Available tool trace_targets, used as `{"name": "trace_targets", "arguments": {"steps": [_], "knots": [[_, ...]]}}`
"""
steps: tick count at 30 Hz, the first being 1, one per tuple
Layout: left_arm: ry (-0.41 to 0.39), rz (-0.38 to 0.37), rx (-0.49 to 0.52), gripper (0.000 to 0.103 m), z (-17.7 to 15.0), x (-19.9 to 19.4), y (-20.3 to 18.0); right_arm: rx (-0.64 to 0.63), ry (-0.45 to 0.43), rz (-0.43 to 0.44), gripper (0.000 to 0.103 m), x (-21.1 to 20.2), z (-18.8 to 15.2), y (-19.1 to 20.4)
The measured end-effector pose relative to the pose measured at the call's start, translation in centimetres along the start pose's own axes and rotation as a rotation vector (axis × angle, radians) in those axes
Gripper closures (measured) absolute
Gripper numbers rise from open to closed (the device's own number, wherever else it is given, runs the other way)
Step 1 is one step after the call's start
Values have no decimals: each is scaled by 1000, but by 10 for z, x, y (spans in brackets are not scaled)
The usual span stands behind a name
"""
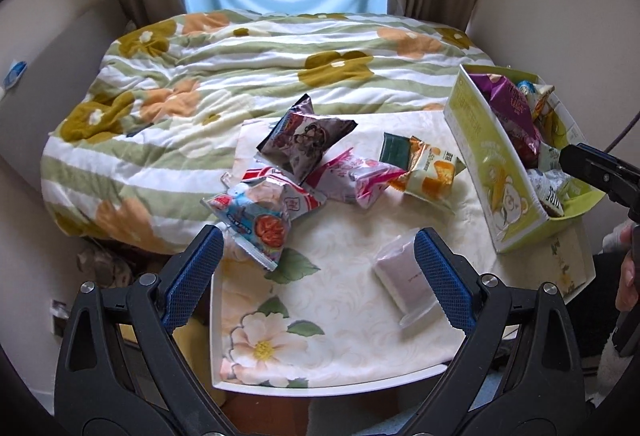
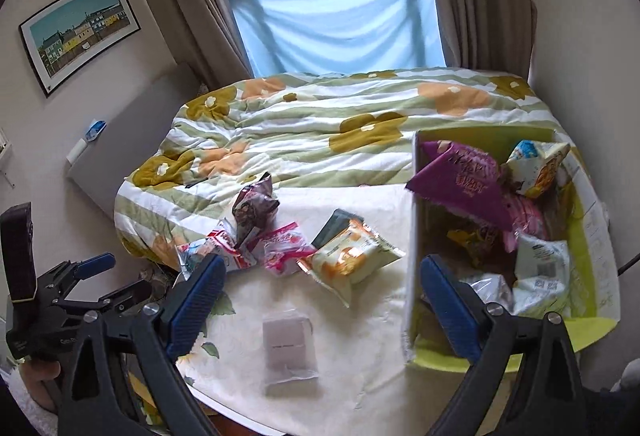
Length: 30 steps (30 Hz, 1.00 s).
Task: Organize snacks
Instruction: 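Move both tools back over the remaining snacks on the table, then grasp the shrimp flakes bag with left tool while right grasps white square packet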
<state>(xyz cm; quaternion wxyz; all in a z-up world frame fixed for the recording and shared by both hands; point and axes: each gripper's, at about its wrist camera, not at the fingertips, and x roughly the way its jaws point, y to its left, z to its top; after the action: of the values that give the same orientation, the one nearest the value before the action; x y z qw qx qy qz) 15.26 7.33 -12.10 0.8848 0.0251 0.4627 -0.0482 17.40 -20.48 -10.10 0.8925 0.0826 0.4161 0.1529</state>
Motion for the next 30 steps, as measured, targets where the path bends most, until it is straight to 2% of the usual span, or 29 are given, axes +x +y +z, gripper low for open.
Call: {"name": "trace_targets", "arguments": {"steps": [10, 19, 26, 30], "knots": [[134, -59, 161, 7, 17, 85, 52, 39, 103, -45, 6, 65, -60, 50], [233, -52, 273, 7, 27, 171, 57, -20, 178, -87, 6, 122, -90, 58], [292, -67, 323, 7, 24, 209, 53, -42, 263, -99, 6, 163, -110, 48], [319, -50, 362, 7, 22, 223, 46, -91, 297, -113, 6, 174, -118, 49]]}}
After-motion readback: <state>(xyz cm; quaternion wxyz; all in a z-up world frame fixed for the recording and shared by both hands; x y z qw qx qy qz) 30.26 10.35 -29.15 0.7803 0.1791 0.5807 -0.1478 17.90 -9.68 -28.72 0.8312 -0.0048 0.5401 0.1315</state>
